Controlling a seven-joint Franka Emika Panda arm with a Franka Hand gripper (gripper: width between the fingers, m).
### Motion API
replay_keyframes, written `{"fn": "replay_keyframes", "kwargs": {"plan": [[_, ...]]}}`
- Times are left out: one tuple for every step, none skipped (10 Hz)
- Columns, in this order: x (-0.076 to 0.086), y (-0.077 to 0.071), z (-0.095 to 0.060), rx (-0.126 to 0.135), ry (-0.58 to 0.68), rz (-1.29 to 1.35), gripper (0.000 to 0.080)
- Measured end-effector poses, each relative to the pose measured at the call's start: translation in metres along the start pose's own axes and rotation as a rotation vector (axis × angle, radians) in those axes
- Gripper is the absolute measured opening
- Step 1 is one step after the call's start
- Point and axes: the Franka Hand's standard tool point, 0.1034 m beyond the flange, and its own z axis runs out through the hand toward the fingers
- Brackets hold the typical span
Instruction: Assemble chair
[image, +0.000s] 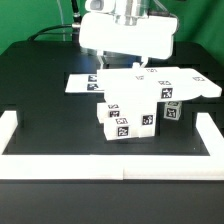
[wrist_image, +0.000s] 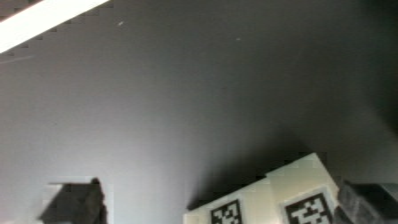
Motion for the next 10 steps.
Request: {"fn": "replay_keyframes", "kwargs": {"plan": [[0.007,-0.001,0.000,0.003,0.002,0.010,0.0649],[0.015,-0.001,0.001,0.003,0.008,0.015,0.0649],[0.024,0.000,0.001,0.006,0.011,0.022,0.0649],[0.033,0.000,0.002,0.007,0.019,0.032,0.0649],[0.039,0.001,0.003,0.004,0.025,0.038,0.0649],[0.048,0.004,0.004,0.002,0.034,0.047,0.0649],[0.061,0.005,0.006,0.000,0.048,0.057,0.0649],[0.067,0.005,0.007,0.000,0.054,0.063,0.0649],[0.072,0.007,0.008,-0.002,0.057,0.067,0.0649],[0.073,0.010,0.007,-0.002,0.057,0.066,0.0649]]}}
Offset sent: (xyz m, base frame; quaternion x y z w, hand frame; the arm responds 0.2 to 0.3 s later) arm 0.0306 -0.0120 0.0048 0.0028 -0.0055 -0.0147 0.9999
